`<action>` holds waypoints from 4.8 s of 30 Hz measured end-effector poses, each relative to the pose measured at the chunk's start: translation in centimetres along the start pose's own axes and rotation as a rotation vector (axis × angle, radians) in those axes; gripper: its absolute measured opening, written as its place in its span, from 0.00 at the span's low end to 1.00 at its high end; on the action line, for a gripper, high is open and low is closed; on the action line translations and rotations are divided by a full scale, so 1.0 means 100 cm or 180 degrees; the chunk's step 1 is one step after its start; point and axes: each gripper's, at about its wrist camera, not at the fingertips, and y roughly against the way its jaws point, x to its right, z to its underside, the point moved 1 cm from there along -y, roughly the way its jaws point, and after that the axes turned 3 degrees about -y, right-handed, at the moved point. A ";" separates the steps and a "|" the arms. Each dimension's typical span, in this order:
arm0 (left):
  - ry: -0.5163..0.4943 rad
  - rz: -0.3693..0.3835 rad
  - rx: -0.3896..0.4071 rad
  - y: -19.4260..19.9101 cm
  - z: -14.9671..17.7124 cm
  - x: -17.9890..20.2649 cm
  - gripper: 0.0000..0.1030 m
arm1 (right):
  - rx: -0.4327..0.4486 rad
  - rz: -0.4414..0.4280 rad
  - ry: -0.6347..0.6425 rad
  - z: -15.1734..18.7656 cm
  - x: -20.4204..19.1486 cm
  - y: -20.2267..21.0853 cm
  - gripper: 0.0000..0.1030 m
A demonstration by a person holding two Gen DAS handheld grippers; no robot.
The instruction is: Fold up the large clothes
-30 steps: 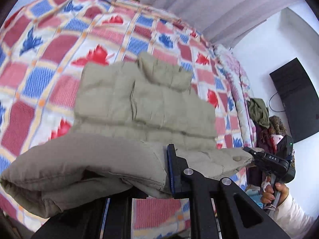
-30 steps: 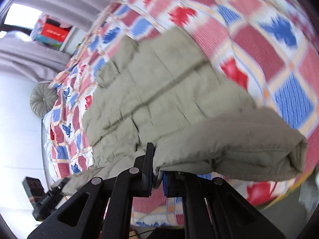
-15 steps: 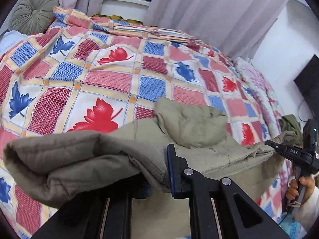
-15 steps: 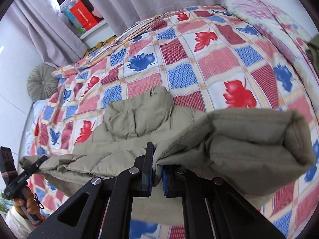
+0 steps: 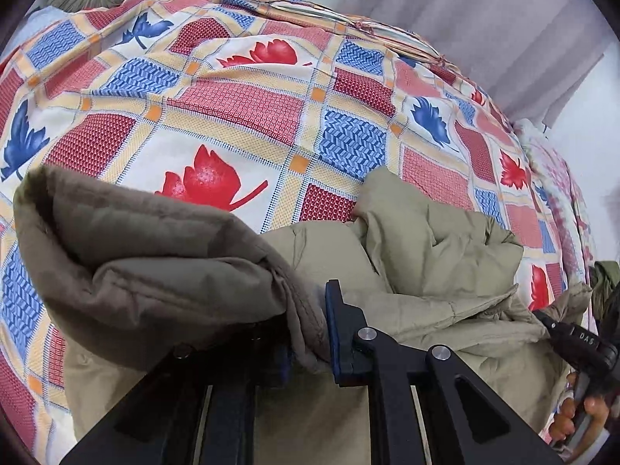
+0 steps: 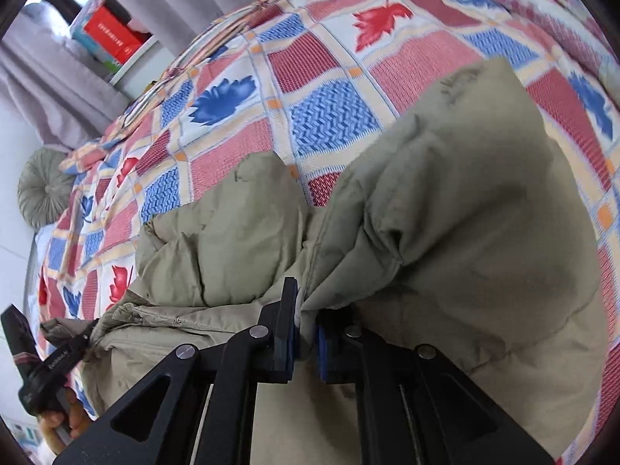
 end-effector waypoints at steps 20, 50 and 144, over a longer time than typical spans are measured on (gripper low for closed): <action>-0.0621 -0.0280 0.0080 -0.023 0.042 0.051 0.39 | -0.0117 0.0417 0.0973 0.039 -0.017 0.003 0.18; -0.0344 -0.1069 0.0092 -0.021 0.005 -0.019 0.47 | 0.0165 0.1319 0.0261 -0.020 0.063 -0.015 0.25; 0.0649 0.0890 -0.0727 0.128 0.285 -0.084 0.21 | -0.0703 -0.1619 -0.2422 0.297 0.134 0.099 0.23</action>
